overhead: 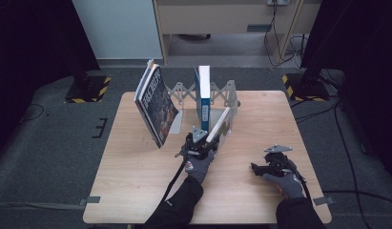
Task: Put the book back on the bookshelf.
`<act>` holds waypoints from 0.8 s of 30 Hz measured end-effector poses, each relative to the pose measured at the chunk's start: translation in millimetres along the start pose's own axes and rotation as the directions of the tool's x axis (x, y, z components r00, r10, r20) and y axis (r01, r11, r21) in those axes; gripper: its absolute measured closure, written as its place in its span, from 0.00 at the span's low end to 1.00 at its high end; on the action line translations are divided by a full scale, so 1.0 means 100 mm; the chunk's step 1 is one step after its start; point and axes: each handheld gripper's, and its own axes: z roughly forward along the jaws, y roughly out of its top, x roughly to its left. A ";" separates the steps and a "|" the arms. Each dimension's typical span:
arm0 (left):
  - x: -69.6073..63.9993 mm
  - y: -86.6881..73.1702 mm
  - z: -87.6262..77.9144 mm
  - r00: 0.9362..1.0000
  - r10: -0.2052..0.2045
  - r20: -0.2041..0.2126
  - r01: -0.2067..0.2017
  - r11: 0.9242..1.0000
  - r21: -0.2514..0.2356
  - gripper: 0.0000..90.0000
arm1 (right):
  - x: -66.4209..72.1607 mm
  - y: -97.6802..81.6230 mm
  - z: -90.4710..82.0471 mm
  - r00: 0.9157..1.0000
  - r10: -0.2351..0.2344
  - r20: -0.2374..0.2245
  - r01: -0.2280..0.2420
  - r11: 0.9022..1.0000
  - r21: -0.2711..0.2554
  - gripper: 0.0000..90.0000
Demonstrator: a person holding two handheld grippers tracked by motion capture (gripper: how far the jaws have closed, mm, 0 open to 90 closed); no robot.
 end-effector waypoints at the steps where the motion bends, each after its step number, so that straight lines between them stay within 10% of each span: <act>1: 0.01 0.01 0.02 1.000 -0.005 -0.002 0.005 1.000 0.003 0.79 | 0.00 0.00 0.00 1.000 0.000 0.000 0.000 1.000 0.000 0.14; 11: 0.00 0.06 0.16 1.000 0.016 0.010 -0.016 1.000 -0.003 0.73 | 0.00 0.00 0.00 1.000 0.001 0.000 -0.001 1.000 -0.001 0.14; 24: -0.03 -0.06 -0.08 0.996 0.041 0.082 -0.041 0.999 0.005 0.62 | 0.00 0.00 0.00 1.000 -0.002 0.001 0.002 1.000 0.000 0.14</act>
